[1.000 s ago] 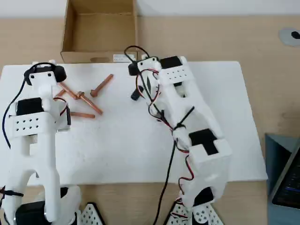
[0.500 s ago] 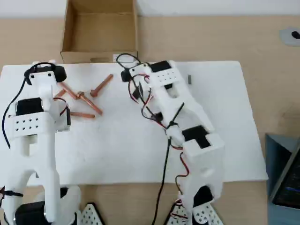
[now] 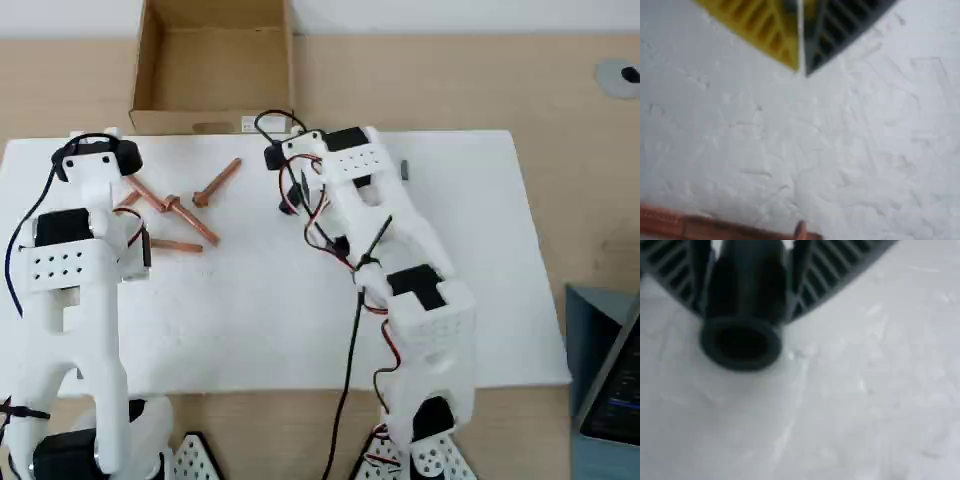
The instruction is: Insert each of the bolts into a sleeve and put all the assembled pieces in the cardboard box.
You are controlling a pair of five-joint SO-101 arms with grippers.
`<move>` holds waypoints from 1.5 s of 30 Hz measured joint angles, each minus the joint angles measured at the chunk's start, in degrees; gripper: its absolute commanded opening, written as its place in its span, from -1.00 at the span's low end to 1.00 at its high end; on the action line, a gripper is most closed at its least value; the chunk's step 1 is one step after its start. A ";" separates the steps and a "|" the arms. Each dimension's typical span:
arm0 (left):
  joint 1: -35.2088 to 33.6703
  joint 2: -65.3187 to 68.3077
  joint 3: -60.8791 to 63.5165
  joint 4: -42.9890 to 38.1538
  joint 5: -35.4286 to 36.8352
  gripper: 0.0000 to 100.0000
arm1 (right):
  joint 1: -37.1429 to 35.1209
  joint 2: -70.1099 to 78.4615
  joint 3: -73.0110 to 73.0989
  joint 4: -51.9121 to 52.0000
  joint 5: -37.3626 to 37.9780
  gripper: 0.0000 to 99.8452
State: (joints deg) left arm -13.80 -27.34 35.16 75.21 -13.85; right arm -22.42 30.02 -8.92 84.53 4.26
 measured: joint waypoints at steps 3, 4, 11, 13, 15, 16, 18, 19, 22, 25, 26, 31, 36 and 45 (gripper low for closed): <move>0.00 0.00 0.00 0.00 0.00 -0.99 | -0.35 -0.35 -1.23 1.58 0.00 -0.98; 0.00 0.00 0.00 0.35 0.00 -0.99 | -0.62 -0.62 -1.85 2.64 0.00 -0.98; 0.00 0.00 0.00 4.31 0.00 -0.99 | -0.62 -7.30 -9.14 11.87 0.00 -0.98; 0.00 0.00 0.00 4.84 0.00 -0.99 | -0.62 -9.93 -10.90 14.51 0.00 -0.98; 0.00 0.00 -0.09 5.19 0.00 -0.99 | -0.62 -13.19 -11.52 16.00 0.09 -0.98; 0.00 0.00 -0.62 5.63 0.00 -0.99 | -0.62 -15.03 -11.52 16.35 0.09 -0.98; 0.00 0.18 -2.81 6.77 0.00 -0.99 | -0.62 -19.34 -11.52 16.35 0.09 -0.98; 0.00 0.18 -4.31 7.38 0.00 -0.99 | -0.62 -21.71 -11.34 16.44 0.00 -0.98; 0.00 0.44 -10.02 8.97 0.00 -0.99 | -0.62 -29.54 -7.82 16.53 0.44 -0.98; 0.79 2.90 -16.00 11.25 0.00 -0.99 | -0.62 -37.27 -1.23 16.53 0.79 -0.98; 1.32 4.48 -17.85 12.40 0.18 -0.99 | -0.26 -39.82 1.23 16.53 0.79 -0.98; 1.93 16.70 -28.75 16.35 3.34 -0.99 | 5.10 -51.96 13.54 16.53 0.88 -0.98; 1.93 29.19 -39.74 17.32 7.47 -0.99 | 13.63 -59.69 22.24 16.53 0.88 -0.98; 1.93 44.40 -55.74 17.41 21.80 -0.99 | 22.86 -64.18 26.20 16.53 0.97 -0.98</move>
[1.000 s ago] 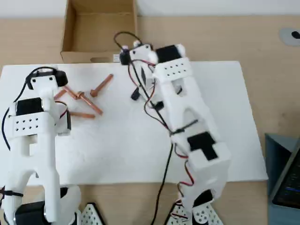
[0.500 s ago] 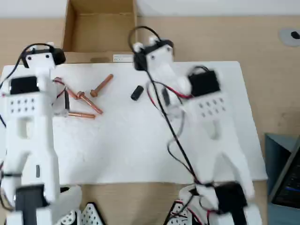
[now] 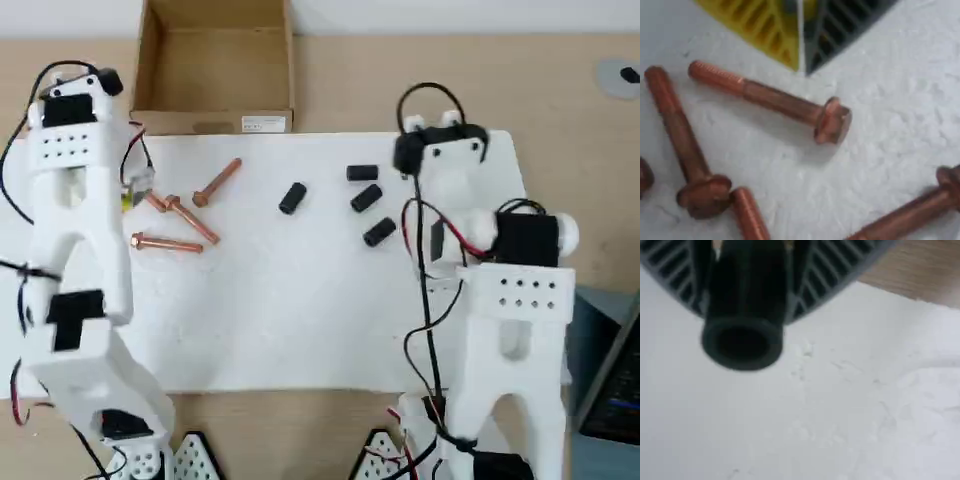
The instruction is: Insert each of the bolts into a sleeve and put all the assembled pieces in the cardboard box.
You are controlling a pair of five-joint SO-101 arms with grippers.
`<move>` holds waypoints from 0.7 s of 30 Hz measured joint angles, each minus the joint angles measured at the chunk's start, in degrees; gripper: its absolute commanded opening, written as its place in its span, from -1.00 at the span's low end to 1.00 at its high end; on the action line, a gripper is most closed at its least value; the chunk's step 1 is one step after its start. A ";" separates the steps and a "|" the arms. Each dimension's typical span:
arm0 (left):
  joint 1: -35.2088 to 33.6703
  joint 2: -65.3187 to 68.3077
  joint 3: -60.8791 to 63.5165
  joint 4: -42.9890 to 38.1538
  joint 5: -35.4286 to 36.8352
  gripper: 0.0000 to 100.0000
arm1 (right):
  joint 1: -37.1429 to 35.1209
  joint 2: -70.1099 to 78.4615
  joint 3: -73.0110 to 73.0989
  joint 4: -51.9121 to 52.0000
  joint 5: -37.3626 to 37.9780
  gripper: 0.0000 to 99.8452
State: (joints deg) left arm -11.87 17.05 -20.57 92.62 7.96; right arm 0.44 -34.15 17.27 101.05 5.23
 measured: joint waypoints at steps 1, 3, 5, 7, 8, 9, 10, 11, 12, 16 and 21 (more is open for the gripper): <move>0.00 1.67 -1.41 0.00 2.37 -0.99 | 0.26 0.00 0.00 0.00 0.00 -0.98; 0.00 4.92 -3.96 0.00 6.68 -0.99 | 0.53 0.00 0.00 0.00 0.00 -0.98; 0.00 8.44 -6.42 0.00 9.85 -0.99 | 0.53 0.00 0.00 0.00 0.00 -0.98; 0.00 12.04 -8.97 0.00 12.22 -0.99 | 0.53 0.00 0.00 0.00 0.00 -0.98; 0.00 13.80 -10.46 0.00 13.27 -0.99 | 0.53 0.00 0.00 0.00 0.00 -0.98; -0.09 15.47 -11.96 0.00 13.98 -0.99 | 0.53 0.00 0.00 0.00 0.00 -0.98; -0.44 17.14 -13.63 0.00 14.42 -0.99 | 0.53 0.00 0.00 0.00 0.00 -0.98; -0.88 18.64 -15.21 0.00 14.77 -0.99 | 0.53 0.00 0.00 0.00 0.00 -0.98; -1.41 20.04 -17.05 0.00 14.77 -0.99 | 0.53 0.00 0.26 0.00 0.00 -0.98; -2.81 24.09 -23.21 0.00 14.77 -0.99 | 0.53 -0.09 2.73 0.00 0.00 -0.98; -3.52 26.64 -27.96 0.00 12.66 -0.99 | 0.53 -0.09 4.13 0.00 0.00 -0.98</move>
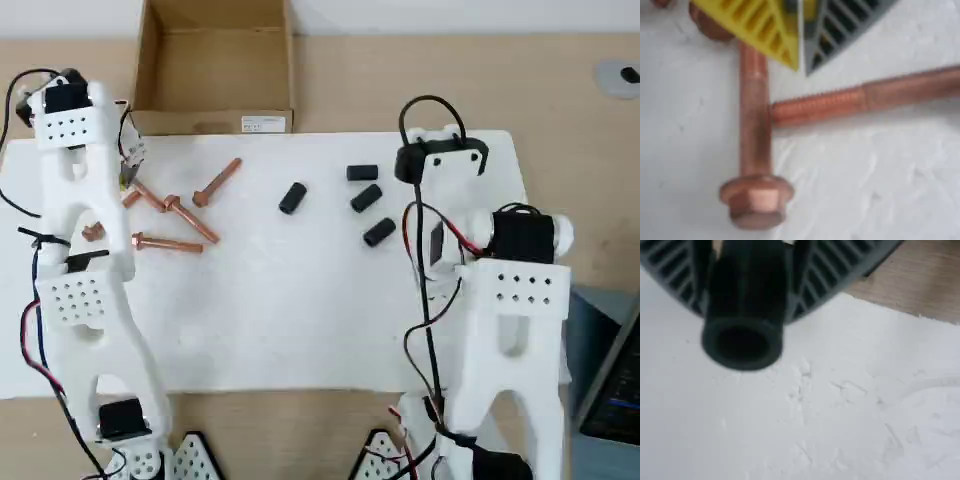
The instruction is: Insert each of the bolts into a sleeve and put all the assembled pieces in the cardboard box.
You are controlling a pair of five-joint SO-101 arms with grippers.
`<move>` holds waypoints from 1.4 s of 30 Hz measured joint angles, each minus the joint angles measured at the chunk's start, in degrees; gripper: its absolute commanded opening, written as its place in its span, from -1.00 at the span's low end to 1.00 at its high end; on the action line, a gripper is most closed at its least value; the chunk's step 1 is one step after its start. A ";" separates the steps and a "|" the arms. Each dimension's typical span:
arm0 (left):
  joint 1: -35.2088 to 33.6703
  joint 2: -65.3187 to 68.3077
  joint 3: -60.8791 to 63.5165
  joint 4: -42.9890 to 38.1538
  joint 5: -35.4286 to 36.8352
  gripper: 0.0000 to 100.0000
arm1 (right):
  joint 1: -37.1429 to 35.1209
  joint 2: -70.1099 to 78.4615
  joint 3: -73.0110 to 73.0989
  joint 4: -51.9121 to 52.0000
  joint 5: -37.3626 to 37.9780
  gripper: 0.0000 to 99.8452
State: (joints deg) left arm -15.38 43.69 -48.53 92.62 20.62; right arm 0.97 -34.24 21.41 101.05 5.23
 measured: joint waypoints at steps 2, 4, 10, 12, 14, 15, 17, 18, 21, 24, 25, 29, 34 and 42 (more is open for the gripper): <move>0.00 1.05 -0.70 0.00 -0.79 -0.99 | 0.00 0.00 0.00 0.00 0.00 -0.98; 0.00 1.85 -0.88 -0.35 -1.85 -0.99 | 0.00 0.00 0.00 0.00 0.00 -0.98; 0.00 4.31 -0.97 -1.05 -3.69 -0.87 | 0.00 0.00 0.00 0.00 0.00 -0.98; 0.00 4.31 -0.97 -1.05 -3.69 -0.86 | 0.00 0.00 0.09 0.00 0.00 -0.98; 0.00 4.31 -1.05 -1.14 -3.69 -0.86 | 0.00 0.00 0.18 0.00 0.00 -0.98; 0.00 4.31 -1.05 -1.58 -3.69 -0.86 | 0.00 0.00 0.18 0.00 0.00 -0.98; 0.00 4.31 -1.05 -2.02 -3.69 -0.86 | 0.00 0.00 0.18 0.00 0.00 -0.98; 0.00 4.31 -1.05 -2.37 -3.69 -0.86 | 0.00 0.00 0.18 0.00 0.00 -0.98; 0.00 4.31 -1.05 -2.55 -3.69 -0.86 | 0.00 0.00 0.18 0.00 0.00 -0.98; 0.00 4.40 -2.64 -2.55 -3.69 -0.79 | 0.00 0.00 0.18 0.00 0.00 -0.98; 0.00 4.40 -3.16 -2.55 -3.69 -0.75 | 0.00 0.00 0.18 0.00 0.00 -0.98; 0.00 4.40 -3.60 -2.81 -3.60 -0.72 | 0.00 0.00 0.18 0.00 0.00 -0.98; 0.00 4.84 -3.69 -4.57 -3.60 -0.72 | 0.00 0.00 0.18 0.00 0.00 -0.98; -0.62 9.49 -3.78 -4.66 -3.52 -0.76 | 0.00 0.00 0.18 0.00 0.00 -0.98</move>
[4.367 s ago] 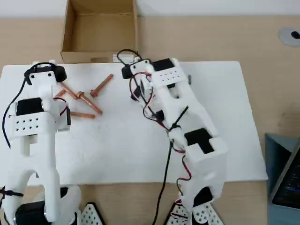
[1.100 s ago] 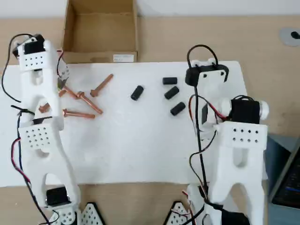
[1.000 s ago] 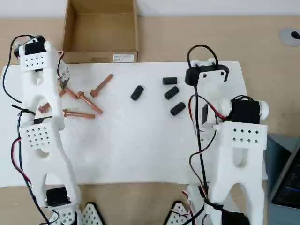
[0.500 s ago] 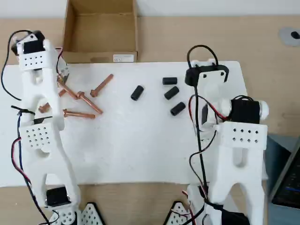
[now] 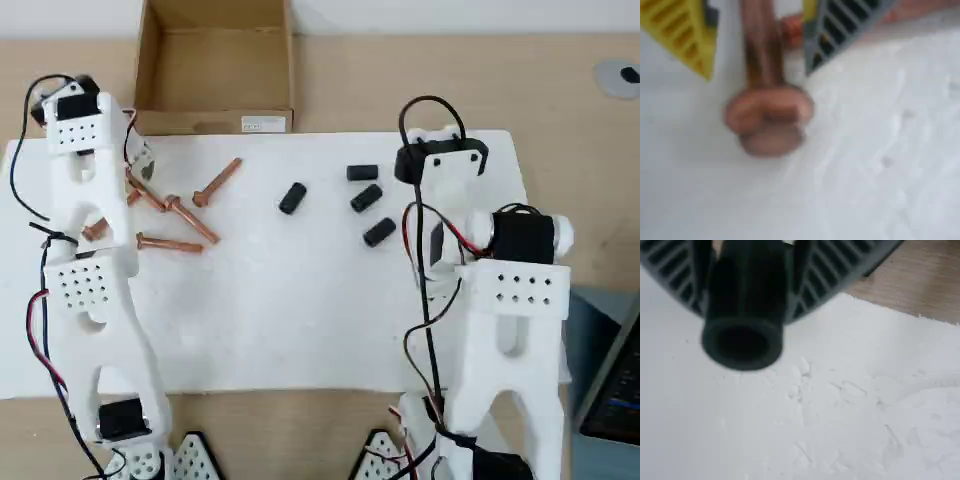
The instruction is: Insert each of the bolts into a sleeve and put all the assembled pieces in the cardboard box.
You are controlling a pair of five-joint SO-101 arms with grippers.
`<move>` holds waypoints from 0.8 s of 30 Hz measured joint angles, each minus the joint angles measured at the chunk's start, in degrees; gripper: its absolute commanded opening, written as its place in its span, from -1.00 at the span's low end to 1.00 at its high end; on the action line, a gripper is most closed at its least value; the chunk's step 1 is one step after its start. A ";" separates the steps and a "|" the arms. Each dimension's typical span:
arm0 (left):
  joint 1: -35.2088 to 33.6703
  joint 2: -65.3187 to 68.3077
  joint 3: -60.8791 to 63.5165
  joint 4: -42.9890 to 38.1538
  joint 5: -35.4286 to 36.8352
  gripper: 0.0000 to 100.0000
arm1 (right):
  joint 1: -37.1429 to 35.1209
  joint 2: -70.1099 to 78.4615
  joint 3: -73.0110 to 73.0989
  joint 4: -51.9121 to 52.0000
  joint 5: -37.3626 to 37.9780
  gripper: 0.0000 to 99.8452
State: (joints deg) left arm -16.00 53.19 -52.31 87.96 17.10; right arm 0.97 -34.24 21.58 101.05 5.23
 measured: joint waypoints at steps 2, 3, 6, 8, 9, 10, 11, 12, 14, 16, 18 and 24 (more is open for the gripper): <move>-0.09 0.53 -0.35 0.00 0.00 -0.76 | 0.00 0.00 0.00 0.00 0.00 -0.98; -0.09 0.79 -0.62 -0.09 0.00 -0.76 | 0.00 0.00 0.00 0.00 0.00 -0.98; -0.18 1.32 -1.05 -0.44 -0.18 -0.78 | 0.00 0.00 0.00 0.00 0.00 -0.98; -0.18 1.67 -1.05 -1.23 -0.18 -0.89 | 0.00 0.00 0.00 0.00 0.00 -0.98; -0.18 1.67 -1.05 -1.85 -0.18 -0.95 | 0.00 0.00 0.00 0.00 0.00 -0.98; -0.18 2.02 -1.05 -2.55 -0.18 -1.00 | 0.00 0.00 0.00 0.00 0.00 -0.98; -0.09 2.29 -1.23 -3.16 0.09 -1.00 | 0.00 0.00 0.00 0.00 0.00 -0.98; 0.09 2.64 -1.49 -3.69 0.09 -0.99 | 0.00 0.00 0.00 0.00 0.00 -0.98; 0.09 3.16 -1.93 -3.96 0.09 -1.00 | 0.00 0.00 0.00 0.00 0.00 -0.98; 0.09 3.60 -2.29 -3.96 0.09 -1.00 | 0.00 0.00 0.00 0.00 0.00 -0.98; 0.09 3.78 -2.46 -3.96 0.09 -1.00 | 0.00 0.00 0.00 0.00 0.00 -0.98; 0.88 4.48 -5.27 -1.85 0.09 -1.00 | 0.00 0.00 0.00 0.00 0.00 -0.98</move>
State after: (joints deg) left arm -15.12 57.67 -57.58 86.11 17.19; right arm 0.97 -34.24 21.58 101.05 5.23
